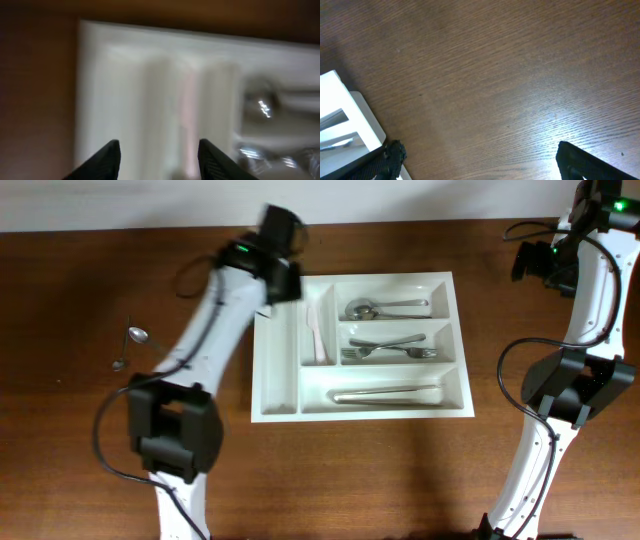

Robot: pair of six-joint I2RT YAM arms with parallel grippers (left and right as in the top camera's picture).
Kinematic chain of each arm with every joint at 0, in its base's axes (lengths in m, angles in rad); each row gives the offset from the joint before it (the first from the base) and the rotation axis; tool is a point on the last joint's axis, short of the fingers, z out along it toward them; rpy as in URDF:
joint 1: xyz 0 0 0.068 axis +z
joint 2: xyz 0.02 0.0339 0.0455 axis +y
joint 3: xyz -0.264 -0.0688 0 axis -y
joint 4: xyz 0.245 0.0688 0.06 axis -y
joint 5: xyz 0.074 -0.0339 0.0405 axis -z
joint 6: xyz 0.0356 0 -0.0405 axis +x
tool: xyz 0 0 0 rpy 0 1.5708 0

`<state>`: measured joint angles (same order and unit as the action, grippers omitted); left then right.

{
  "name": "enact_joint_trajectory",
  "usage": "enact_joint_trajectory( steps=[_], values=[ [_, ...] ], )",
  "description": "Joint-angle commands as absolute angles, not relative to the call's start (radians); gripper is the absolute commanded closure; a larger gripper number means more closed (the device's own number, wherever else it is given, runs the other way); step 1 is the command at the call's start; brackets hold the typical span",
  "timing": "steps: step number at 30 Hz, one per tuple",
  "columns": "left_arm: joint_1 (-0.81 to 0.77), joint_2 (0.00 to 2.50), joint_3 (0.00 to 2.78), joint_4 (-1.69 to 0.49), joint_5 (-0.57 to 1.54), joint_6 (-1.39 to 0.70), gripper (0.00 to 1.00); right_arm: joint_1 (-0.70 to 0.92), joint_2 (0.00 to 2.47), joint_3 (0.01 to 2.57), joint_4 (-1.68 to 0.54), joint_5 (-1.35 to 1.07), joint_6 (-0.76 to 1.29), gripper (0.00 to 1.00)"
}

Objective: Pack container
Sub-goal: 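Lower the pink knife into the tray's left compartment and release, then move the left gripper back left over the silver spoon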

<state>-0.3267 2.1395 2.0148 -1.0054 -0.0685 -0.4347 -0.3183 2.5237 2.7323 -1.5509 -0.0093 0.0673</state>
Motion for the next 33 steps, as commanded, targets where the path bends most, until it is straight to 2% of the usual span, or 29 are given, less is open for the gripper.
enact_joint_trajectory(
  steps=[1, 10, 14, 19, 24, 27, 33],
  values=[
    [-0.157, 2.112, 2.067, -1.074, -0.155, -0.462, 0.45, -0.315, 2.505, 2.747, -1.552, -0.015, 0.060, 0.01],
    [0.152, 2.120, 2.024, -1.148, -0.154, -0.485, 0.44, -0.315, 2.505, 2.747, -1.552, -0.015, 0.060, 0.01],
    [0.197, 2.131, 1.974, -1.091, -0.150, -0.366, 0.44, -0.315, 2.505, 2.747, -1.552, -0.015, 0.060, 0.01],
    [0.220, 2.132, 1.855, -0.970, -0.132, -0.345, 0.44, -0.315, 2.505, 2.747, -1.552, -0.015, 0.060, 0.02],
    [0.290, 2.133, 1.748, -0.809, -0.008, -0.270, 0.45, -0.315, 2.505, 2.747, -1.552, -0.015, 0.060, 0.01],
    [0.342, 2.133, 1.747, -0.780, 0.093, -0.221, 0.49, -0.315, 2.505, 2.747, -1.552, -0.015, 0.060, 0.01],
    [0.386, 2.145, 1.709, -0.747, 0.295, -0.106, 0.49, -0.315, 2.505, 2.747, -1.552, -0.015, 0.060, 0.01]
  ],
)
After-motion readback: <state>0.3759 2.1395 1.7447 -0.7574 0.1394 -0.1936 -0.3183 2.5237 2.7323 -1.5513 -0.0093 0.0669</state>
